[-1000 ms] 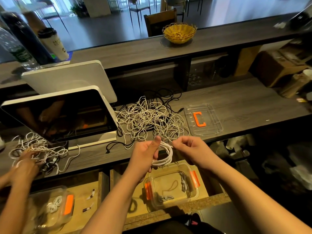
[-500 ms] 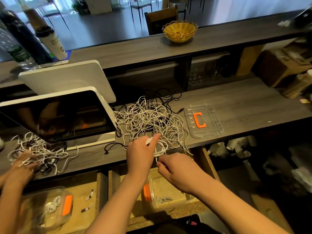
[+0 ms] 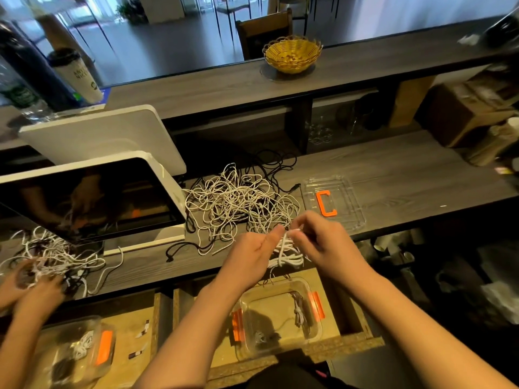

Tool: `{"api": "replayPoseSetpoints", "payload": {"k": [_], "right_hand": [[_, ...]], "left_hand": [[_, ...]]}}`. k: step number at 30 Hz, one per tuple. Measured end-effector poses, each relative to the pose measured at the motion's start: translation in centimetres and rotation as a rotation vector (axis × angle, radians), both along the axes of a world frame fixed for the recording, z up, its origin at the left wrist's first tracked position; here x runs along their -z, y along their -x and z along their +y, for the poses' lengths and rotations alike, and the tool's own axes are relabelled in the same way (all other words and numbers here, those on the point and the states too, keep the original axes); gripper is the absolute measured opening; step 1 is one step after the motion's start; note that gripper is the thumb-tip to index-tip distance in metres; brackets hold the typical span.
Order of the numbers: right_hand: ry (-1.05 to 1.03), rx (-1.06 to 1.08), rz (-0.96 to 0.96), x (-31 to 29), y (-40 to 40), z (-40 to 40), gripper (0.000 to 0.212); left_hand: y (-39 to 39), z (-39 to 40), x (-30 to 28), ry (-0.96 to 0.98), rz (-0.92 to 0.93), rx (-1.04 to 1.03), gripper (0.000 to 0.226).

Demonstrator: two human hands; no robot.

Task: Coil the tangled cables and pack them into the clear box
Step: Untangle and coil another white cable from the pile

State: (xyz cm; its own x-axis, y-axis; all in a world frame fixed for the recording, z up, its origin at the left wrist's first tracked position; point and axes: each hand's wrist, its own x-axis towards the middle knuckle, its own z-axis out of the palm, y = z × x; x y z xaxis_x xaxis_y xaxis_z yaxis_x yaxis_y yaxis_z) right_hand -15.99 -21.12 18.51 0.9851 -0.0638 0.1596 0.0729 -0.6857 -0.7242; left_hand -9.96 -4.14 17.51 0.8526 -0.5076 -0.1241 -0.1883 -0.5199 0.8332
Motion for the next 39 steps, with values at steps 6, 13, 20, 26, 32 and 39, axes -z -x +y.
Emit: {"api": "replayPoseSetpoints", "payload": {"k": [6,13,20,26,32,39], "right_hand": [[-0.136,-0.009,0.076,0.0,-1.2,-2.1,0.004],[-0.289,-0.179,0.163,0.8,-1.3,-1.9,0.005],[-0.362,-0.192,0.223,1.8,-0.7,-0.7,0.008],[-0.287,-0.160,0.223,2.1,-0.5,1.7,0.017],[-0.264,-0.106,0.252,2.6,0.0,2.5,0.021],[-0.195,-0.069,0.329,2.6,1.0,2.8,0.021]], "left_hand": [[1.0,-0.9,-0.7,0.015,0.119,0.116,0.056],[2.0,-0.4,-0.1,0.103,0.292,0.227,0.128],[1.7,0.8,-0.6,0.337,0.301,-0.121,0.088],[1.8,1.8,0.4,0.610,0.419,-0.198,0.074],[1.1,2.7,1.1,0.491,0.353,-0.162,0.035],[0.7,4.0,1.7,0.401,0.273,-0.262,0.015]]}}
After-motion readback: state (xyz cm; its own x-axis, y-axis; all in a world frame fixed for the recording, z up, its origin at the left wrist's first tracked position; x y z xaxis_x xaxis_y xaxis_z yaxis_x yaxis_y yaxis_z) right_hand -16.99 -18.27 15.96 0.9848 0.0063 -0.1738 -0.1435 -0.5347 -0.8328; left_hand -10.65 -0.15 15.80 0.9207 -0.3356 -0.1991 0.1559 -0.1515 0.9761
